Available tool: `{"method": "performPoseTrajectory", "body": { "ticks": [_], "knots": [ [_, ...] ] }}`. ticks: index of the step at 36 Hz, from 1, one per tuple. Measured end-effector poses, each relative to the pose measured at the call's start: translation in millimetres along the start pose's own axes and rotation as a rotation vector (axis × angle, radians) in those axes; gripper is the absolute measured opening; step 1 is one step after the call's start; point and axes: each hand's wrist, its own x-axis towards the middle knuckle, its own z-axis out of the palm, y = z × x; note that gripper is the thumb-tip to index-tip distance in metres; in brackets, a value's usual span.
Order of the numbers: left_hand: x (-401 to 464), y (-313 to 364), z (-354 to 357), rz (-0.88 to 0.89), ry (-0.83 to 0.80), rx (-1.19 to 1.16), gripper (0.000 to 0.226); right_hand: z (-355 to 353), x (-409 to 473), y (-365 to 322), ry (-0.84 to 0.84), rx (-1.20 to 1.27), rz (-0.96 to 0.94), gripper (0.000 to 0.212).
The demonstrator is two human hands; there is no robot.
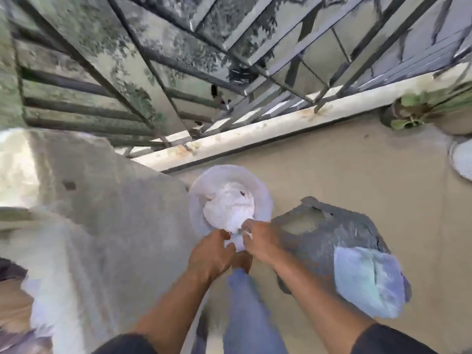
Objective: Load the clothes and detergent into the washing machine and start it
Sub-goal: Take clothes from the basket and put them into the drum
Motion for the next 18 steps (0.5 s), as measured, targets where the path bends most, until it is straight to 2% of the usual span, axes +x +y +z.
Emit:
{"method": "performPoseTrajectory", "body": {
  "ticks": [5,8,13,18],
  "knots": [
    [91.0,-22.0,40.6,-0.053,-0.106,0.092,0.038,40.6,86.9,43.3,-0.134,-0.195,-0.046,0.056],
    [137.9,-34.6,57.0,-0.085,-0.135,0.132,0.042,63.3,130.5,65.7,-0.2,-0.272,-0.066,0.043],
    [199.1,-55.9,77.3,-0.112,-0.127,0.179,0.04,106.9,198.7,94.4,-0.335,-0.396,-0.038,0.035],
    [237.4,-78.0,102.2,-0.139,-0.077,0.103,0.038,153.3,254.2,114.7,-0.378,-0.487,-0.017,0.052]
  ]
}}
